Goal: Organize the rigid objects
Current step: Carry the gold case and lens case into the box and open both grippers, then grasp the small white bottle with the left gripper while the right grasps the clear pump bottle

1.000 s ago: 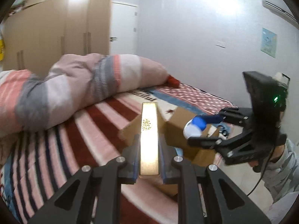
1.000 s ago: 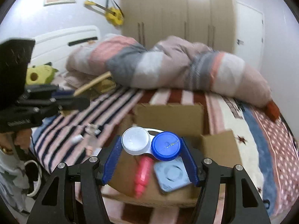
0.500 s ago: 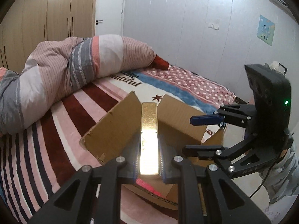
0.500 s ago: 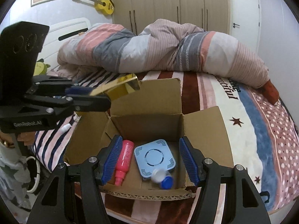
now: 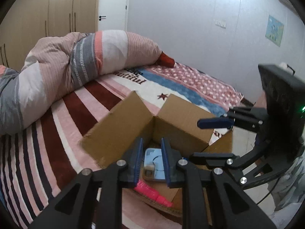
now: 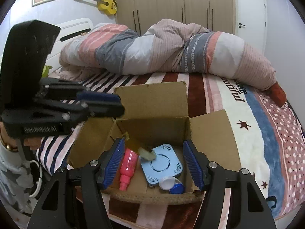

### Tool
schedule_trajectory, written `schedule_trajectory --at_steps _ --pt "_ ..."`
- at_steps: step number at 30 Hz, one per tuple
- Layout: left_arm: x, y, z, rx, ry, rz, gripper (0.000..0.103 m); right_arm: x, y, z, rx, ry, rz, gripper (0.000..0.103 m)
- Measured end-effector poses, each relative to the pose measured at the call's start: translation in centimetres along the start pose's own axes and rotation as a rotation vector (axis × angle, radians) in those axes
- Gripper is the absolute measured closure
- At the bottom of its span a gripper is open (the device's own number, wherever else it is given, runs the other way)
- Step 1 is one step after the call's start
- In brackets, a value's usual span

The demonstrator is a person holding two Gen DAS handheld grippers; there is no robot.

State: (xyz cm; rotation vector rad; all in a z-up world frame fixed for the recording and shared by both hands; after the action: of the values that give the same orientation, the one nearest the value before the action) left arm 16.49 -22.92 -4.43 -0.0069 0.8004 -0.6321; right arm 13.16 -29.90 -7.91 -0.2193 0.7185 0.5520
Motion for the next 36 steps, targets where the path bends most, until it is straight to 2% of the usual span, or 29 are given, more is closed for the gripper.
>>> schedule_trajectory --at_steps 3,5,6,8,11,13,15,17,21,25,28,30,31,33,34,35,36 --pt "-2.4 1.6 0.3 -0.02 -0.051 0.022 0.074 -0.3 1.1 0.8 -0.017 -0.01 0.011 0.042" --pt "-4.7 3.3 0.2 -0.048 -0.1 0.049 0.061 -0.6 2.4 1.8 -0.034 -0.032 0.028 0.042" --pt "-5.9 4.4 0.1 -0.06 -0.121 0.067 0.059 -0.8 3.6 2.5 -0.048 -0.051 0.045 0.042" --pt "-8.1 6.9 -0.7 -0.083 -0.15 0.125 0.051 -1.1 6.3 4.1 -0.083 -0.098 0.093 0.042" --pt "-11.1 11.9 -3.0 -0.112 -0.18 0.276 0.038 -0.9 10.7 5.8 -0.139 -0.14 0.179 0.042" --pt "-12.3 15.2 -5.3 -0.141 -0.171 0.358 0.038 0.3 15.2 6.5 -0.185 -0.135 0.28 0.042" --pt "-12.7 18.4 -8.1 -0.189 -0.147 0.405 0.037 2.0 18.6 6.3 -0.21 -0.107 0.354 0.042" --pt "-12.5 21.1 -11.0 -0.236 -0.121 0.442 0.037 4.3 21.6 5.7 -0.233 -0.069 0.386 0.042" --pt "-10.6 25.2 -16.2 -0.325 -0.06 0.452 0.037 11.0 25.0 3.1 -0.252 0.059 0.37 0.042" --pt "-7.7 28.1 -20.4 -0.395 0.0 0.449 0.037 16.7 25.5 1.7 -0.278 0.124 0.29 0.042" --pt "-5.9 28.6 -22.1 -0.416 0.031 0.418 0.037 19.8 25.5 1.1 -0.3 0.159 0.244 0.042" --pt "-5.1 28.6 -22.8 -0.42 0.043 0.402 0.044 21.5 25.1 0.8 -0.308 0.185 0.239 0.045" --pt "-4.8 28.6 -23.0 -0.419 0.049 0.401 0.053 22.1 25.3 0.6 -0.309 0.196 0.239 0.047" --pt "-4.5 28.7 -23.3 -0.409 0.047 0.422 0.062 23.2 25.1 0.4 -0.299 0.218 0.235 0.064" --pt "-4.5 28.7 -23.4 -0.407 0.04 0.421 0.071 23.5 25.0 0.3 -0.287 0.226 0.236 0.069" --pt "-4.5 28.6 -23.3 -0.412 0.035 0.41 0.081 23.6 24.9 0.3 -0.269 0.233 0.241 0.069" --pt "-4.5 28.6 -23.3 -0.419 0.035 0.403 0.081 23.7 24.7 0.4 -0.261 0.232 0.239 0.07"
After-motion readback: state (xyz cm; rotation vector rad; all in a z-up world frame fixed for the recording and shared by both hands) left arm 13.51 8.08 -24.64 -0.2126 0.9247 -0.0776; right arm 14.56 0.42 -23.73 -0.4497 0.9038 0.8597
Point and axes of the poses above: each gripper's, at about its wrist camera, not at the fingertips, and x roughly the way its jaws point, y to its left, z to its top, the point moved 8 cm from there along x, roughly the way its jaws point, and after that the axes turned 10 degrees about -x, right-handed, at the moved point
